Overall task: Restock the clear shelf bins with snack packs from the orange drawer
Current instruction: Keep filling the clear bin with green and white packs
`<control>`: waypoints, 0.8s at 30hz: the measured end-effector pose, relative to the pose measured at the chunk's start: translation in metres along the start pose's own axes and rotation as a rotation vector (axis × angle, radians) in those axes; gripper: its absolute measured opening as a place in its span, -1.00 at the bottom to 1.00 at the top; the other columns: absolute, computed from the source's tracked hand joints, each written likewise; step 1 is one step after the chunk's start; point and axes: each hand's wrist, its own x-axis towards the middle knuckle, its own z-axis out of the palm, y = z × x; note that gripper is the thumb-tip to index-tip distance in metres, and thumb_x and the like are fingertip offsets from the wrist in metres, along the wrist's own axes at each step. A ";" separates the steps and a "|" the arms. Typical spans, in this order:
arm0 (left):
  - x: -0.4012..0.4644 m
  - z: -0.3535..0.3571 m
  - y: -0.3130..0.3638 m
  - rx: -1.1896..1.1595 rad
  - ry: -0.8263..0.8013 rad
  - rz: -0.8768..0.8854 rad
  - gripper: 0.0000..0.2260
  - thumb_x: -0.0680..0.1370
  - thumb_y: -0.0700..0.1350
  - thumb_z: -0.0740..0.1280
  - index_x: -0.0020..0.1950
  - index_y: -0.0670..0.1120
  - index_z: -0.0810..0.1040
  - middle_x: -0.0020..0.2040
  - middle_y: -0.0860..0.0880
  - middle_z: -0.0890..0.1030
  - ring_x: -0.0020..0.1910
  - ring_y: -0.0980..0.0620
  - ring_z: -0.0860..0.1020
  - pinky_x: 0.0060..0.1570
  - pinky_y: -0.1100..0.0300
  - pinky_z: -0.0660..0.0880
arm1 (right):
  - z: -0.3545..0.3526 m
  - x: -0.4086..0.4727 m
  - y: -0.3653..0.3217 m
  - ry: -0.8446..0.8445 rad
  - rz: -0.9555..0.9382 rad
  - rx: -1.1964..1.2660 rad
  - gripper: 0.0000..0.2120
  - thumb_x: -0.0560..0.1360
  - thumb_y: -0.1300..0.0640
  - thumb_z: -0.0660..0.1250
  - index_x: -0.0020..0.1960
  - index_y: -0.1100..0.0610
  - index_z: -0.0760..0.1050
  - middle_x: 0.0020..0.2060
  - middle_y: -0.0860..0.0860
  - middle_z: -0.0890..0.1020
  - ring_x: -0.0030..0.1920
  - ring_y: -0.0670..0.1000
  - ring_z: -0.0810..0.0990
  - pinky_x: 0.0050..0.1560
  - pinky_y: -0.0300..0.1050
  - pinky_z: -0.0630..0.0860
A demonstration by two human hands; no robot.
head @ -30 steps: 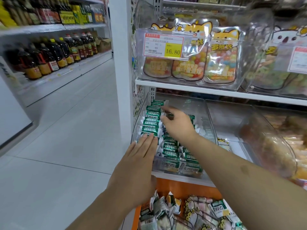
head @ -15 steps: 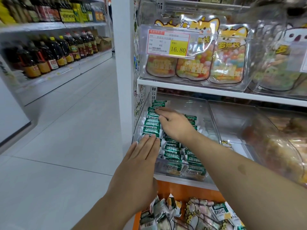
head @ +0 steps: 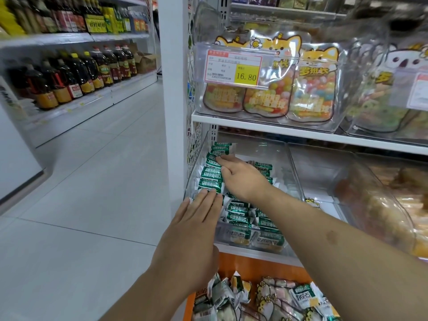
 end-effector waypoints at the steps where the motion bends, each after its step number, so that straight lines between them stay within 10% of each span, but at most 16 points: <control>1: 0.000 0.000 0.001 -0.004 -0.002 -0.003 -0.15 0.63 -0.10 0.20 0.65 0.09 -0.41 0.65 0.11 -0.40 0.59 0.11 -0.45 0.43 0.13 -0.52 | 0.001 0.000 0.000 -0.006 0.003 0.003 -0.53 0.76 -0.03 -0.05 0.65 -0.13 0.24 0.66 -0.16 0.21 0.62 0.02 0.24 0.60 -0.06 0.18; 24: 0.002 0.000 0.005 0.003 0.025 -0.022 -0.12 0.62 -0.11 0.26 0.68 0.07 -0.35 0.68 0.08 -0.33 0.63 0.09 -0.37 0.48 0.10 -0.48 | 0.003 0.007 -0.006 -0.087 -0.026 -0.067 -0.45 0.75 -0.17 -0.09 0.72 -0.12 -0.04 0.70 -0.17 -0.03 0.69 -0.02 -0.08 0.67 0.17 -0.07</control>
